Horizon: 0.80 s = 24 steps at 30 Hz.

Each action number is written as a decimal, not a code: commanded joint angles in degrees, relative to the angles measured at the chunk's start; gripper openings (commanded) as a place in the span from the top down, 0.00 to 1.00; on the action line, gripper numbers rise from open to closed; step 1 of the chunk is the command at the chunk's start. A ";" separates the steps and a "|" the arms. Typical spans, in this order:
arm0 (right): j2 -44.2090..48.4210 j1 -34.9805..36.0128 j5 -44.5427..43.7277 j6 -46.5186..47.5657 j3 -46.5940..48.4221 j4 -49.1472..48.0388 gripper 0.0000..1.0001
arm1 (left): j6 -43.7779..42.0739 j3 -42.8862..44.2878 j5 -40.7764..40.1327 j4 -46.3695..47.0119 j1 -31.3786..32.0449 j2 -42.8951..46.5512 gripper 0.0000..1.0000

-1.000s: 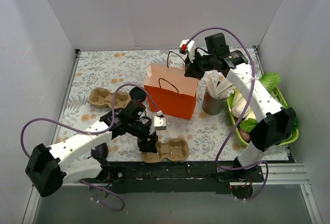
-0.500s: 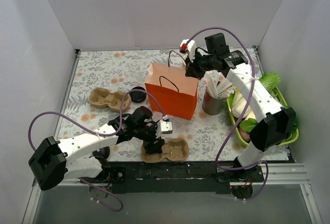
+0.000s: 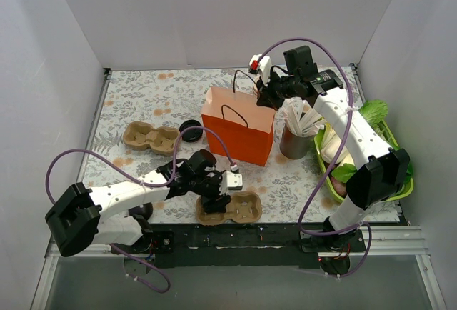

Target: Pack the takeout coffee

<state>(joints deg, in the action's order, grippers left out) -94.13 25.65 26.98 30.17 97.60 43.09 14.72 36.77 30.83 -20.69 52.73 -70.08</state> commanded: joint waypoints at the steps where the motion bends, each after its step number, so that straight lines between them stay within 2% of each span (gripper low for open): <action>1: -0.62 -0.25 0.88 -0.11 -0.31 -1.08 0.99 | -1.62 -0.48 -0.24 1.88 1.06 -0.14 0.49; 10: -1.58 -0.42 1.58 -0.38 0.04 -0.99 0.99 | -2.50 -0.91 -2.44 1.70 2.38 1.53 0.54; 24: -1.50 -0.42 1.93 -0.73 0.05 -0.99 0.99 | -4.09 -2.06 -5.08 3.63 4.40 -1.19 0.56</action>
<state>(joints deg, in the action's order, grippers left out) -95.77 25.39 27.81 30.13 97.60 43.03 11.51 35.90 27.40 -18.74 56.18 -70.57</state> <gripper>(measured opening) 0.029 0.442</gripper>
